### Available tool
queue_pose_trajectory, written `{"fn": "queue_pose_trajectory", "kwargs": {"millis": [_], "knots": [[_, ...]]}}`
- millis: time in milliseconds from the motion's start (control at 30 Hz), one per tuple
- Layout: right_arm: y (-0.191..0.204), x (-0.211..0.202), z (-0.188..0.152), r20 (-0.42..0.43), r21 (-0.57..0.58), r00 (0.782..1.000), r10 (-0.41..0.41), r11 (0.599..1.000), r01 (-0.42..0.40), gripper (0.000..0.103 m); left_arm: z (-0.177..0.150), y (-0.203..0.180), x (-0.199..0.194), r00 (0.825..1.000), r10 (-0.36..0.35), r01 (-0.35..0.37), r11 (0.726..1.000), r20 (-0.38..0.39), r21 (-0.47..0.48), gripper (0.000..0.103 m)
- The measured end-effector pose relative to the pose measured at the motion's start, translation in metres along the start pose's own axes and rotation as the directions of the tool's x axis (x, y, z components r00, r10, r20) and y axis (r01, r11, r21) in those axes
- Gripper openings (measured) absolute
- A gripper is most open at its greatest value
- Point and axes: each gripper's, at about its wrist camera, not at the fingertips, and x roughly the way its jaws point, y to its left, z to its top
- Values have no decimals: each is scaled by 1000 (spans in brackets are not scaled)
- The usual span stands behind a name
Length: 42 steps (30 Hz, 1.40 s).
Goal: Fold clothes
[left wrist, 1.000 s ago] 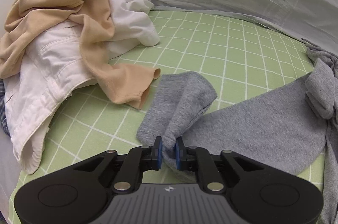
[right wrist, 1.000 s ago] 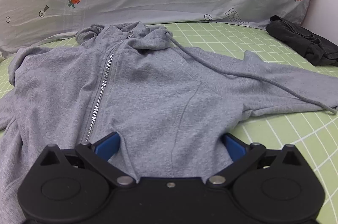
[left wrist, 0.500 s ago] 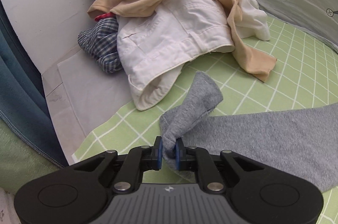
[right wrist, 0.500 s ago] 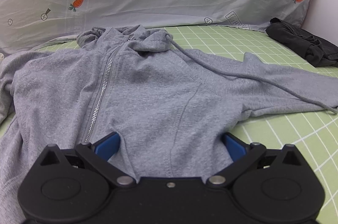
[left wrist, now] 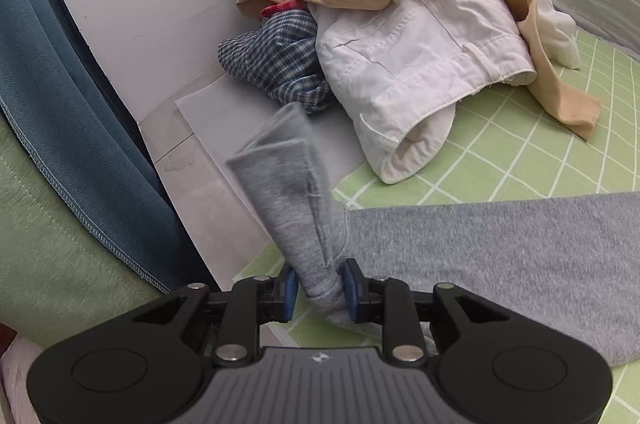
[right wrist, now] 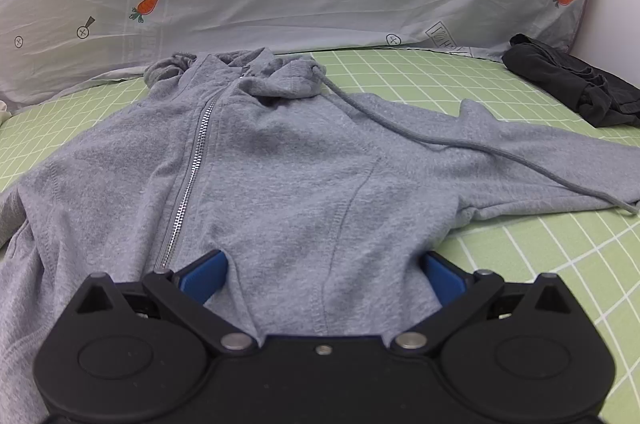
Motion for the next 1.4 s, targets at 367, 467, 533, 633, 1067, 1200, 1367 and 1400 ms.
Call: {"fn": "queue_pose_trajectory", "kwargs": {"millis": [367,467,533,633,1067,1200,1367,1400], "knots": [[0,-1,0,0,3,1000,-1,1000,1,103,3,21,-16,996,86,-88,985,-16,-150,62],[0,-1,1,-1,4,1000,-1,1000,1,103,5,25,-26,997,82,-82,978,-7,-191,64],[0,0,2,-9,2,1000,2,1000,-2,103,5,17,-36,999,47,-46,981,3,-187,66],[-1,1,7,-42,-1,999,15,1000,-15,103,4,-5,-52,1000,-7,11,988,26,-151,67],[-34,47,105,-13,-97,998,61,993,-62,103,16,-239,-108,916,-402,386,889,14,247,75],[-33,100,148,-6,-131,997,76,988,-76,103,24,-308,-110,892,-453,423,827,-7,369,75],[-9,170,198,-39,-203,982,183,961,-187,103,44,-375,-89,875,-478,465,784,-77,411,76],[-1,184,206,-53,-229,976,211,949,-218,103,47,-384,-84,878,-473,460,782,-80,421,76]]}}
